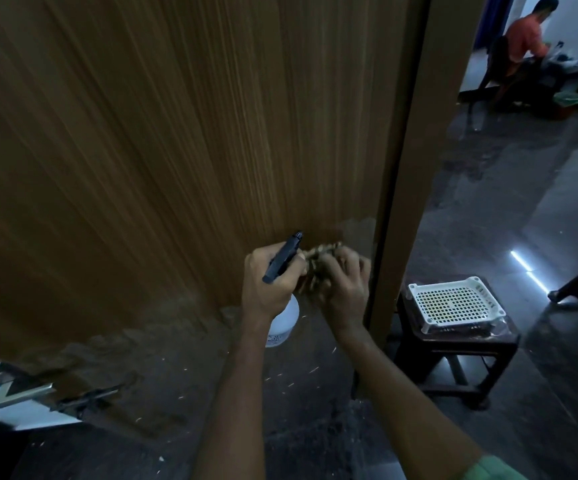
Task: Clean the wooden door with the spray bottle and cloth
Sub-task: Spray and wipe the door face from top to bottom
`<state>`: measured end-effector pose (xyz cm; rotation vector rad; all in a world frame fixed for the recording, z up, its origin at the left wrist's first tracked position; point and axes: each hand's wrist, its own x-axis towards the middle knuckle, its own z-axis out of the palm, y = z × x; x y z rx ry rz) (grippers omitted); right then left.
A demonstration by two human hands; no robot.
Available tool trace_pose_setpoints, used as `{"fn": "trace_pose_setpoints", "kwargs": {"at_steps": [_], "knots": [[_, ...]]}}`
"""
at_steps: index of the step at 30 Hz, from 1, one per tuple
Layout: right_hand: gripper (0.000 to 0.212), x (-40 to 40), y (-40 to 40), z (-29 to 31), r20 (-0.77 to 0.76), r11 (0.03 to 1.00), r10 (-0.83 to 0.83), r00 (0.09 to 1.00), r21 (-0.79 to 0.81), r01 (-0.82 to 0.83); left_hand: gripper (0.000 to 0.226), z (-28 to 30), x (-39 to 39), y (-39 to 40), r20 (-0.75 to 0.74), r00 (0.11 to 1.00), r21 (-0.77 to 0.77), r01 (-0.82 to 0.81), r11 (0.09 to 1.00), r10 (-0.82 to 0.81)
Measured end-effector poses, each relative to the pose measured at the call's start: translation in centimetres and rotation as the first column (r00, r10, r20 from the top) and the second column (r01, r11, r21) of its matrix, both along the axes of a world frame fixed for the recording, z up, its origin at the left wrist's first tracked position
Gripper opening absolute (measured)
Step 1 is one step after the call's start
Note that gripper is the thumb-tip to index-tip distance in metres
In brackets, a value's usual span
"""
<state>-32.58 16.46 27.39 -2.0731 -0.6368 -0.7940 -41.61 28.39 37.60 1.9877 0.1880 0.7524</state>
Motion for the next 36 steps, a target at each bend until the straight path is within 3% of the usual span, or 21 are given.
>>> {"fn": "trace_pose_setpoints", "kwargs": {"at_steps": [2, 4, 9, 11, 15, 17, 24, 30, 32, 36], "knots": [[0.044, -0.5, -1.4, -3.3, -0.08, 0.992, 0.068, 0.994, -0.103, -0.076, 0.027, 0.5, 0.5, -0.4, -0.008, 1.0, -0.002, 0.028, 1.0, -0.028], [0.049, 0.3, -2.2, -2.9, -0.098, 0.989, 0.073, 0.993, -0.119, -0.084, 0.026, 1.2, 1.1, -1.0, -0.013, 0.999, 0.003, 0.053, 0.999, -0.053], [0.031, 2.8, -1.2, 5.0, 0.044, 0.981, -0.076, 0.996, 0.182, 0.066, 0.034, 1.2, 2.7, -1.9, -0.041, 0.997, -0.007, 0.071, 0.997, -0.071], [0.029, 3.3, -1.0, 5.0, 0.026, 0.964, -0.105, 0.994, 0.247, 0.095, 0.034, 0.9, 3.0, -2.3, -0.052, 0.995, -0.011, 0.086, 0.996, -0.087], [0.051, 1.6, -2.8, -2.3, -0.153, 0.998, -0.005, 0.988, 0.062, 0.015, 0.03, 0.7, 3.5, -2.9, -0.065, 0.993, -0.008, 0.101, 0.995, -0.101], [0.052, 1.7, -3.5, -3.1, -0.186, 0.999, 0.02, 0.982, 0.036, -0.013, 0.028, 1.2, 3.7, -3.1, -0.042, 0.993, 0.008, 0.112, 0.994, -0.111], [0.041, 5.7, -2.9, 5.4, -0.04, 0.951, -0.098, 0.994, 0.292, 0.105, 0.028, 0.8, 4.2, -3.2, -0.02, 0.996, 0.053, 0.09, 0.995, -0.089], [0.062, 2.5, -4.4, -2.5, -0.273, 0.989, -0.037, 0.961, 0.129, 0.075, 0.033, 0.4, 3.9, -3.9, -0.035, 0.994, 0.075, 0.103, 0.992, -0.101], [0.055, 2.9, -4.4, -1.2, -0.256, 0.987, -0.048, 0.965, 0.137, 0.086, 0.033, 0.4, 3.9, -3.9, -0.033, 0.994, 0.065, 0.102, 0.993, -0.1], [0.032, 4.0, -2.9, 5.1, -0.077, 0.965, -0.064, 0.995, 0.251, 0.081, 0.032, -0.4, 3.8, -3.6, -0.035, 0.997, 0.07, 0.076, 0.995, -0.074]]}}
